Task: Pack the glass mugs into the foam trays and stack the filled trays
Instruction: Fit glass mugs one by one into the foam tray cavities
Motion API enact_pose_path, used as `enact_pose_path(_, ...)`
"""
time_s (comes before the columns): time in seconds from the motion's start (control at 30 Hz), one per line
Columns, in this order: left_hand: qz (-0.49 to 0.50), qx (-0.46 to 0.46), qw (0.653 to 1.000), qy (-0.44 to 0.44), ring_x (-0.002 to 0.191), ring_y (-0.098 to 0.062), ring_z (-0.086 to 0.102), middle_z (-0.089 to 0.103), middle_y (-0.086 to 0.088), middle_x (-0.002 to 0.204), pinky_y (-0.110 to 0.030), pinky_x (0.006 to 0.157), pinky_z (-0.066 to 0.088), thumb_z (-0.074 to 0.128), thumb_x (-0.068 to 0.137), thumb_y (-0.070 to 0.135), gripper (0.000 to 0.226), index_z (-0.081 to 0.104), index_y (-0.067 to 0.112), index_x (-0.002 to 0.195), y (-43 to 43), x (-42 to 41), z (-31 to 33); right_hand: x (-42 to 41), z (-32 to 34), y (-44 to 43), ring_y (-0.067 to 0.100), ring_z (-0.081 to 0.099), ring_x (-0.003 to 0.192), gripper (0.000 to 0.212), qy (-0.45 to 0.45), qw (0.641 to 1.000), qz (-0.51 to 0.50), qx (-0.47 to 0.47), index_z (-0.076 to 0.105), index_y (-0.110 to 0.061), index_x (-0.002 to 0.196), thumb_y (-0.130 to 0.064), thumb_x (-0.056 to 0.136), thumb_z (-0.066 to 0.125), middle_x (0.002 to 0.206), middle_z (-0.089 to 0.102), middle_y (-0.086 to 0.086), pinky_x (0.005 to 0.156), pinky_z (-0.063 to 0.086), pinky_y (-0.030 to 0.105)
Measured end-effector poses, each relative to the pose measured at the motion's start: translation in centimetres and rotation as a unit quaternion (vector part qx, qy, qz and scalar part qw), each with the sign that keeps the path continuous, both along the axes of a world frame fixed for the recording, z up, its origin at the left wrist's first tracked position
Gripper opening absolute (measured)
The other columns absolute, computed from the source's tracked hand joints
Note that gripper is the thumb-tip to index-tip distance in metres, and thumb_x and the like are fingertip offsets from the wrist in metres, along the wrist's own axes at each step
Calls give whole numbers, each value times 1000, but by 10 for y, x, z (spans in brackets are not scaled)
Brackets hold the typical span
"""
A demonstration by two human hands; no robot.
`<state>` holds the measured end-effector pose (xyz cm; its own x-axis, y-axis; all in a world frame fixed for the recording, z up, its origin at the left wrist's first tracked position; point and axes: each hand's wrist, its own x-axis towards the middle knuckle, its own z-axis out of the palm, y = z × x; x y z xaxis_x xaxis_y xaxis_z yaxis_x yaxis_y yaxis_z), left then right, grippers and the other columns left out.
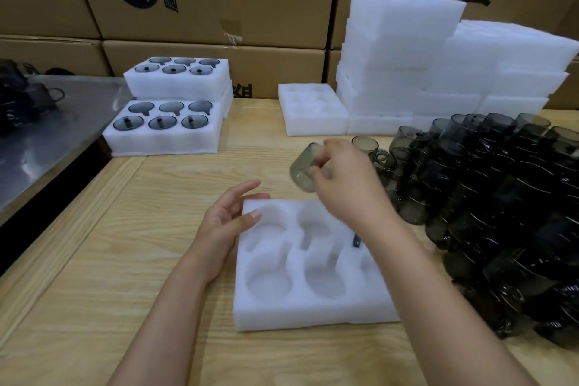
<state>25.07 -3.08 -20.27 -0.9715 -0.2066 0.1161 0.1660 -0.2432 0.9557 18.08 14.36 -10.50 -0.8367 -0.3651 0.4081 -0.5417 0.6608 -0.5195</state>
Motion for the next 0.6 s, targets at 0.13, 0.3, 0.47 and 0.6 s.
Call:
enact_pose_path(0.13,-33,-20,999,25,109,-24,62,68,-6,117,-32,88,52,66,71,7,57,56,17,127,1,3,1,40,-12,-21,17,46,109,14,-46,994,94,-18,55,-22,74,-12,84,57,119,56,7,81,29,22)
enact_pose_path(0.3,-37,-18,999,26,119,-23,58,63,-8,127,-30,95,48,68,75,19,56,56,10,129,-3,3,0,49,-21,-32,17,29,123,9,-68,993,95,-25,61,-17,94,-20,89,55,135,47,-4,79,19,13)
enact_pose_path(0.47,-27,23,999,27,109,-19,64,68,-4,118,-27,86,53,50,85,16,38,68,21,118,-3,1,-3,41,-16,-22,16,32,116,26,-145,976,145,-67,56,-25,113,-18,88,57,109,49,-26,79,28,14)
enact_pose_path(0.6,-22,21,1000,4,114,-25,61,63,-14,127,-31,89,53,50,87,24,48,53,10,132,-3,0,-1,35,-14,-20,18,33,120,55,-142,980,136,-43,43,-26,134,-29,84,66,126,51,-8,94,32,23)
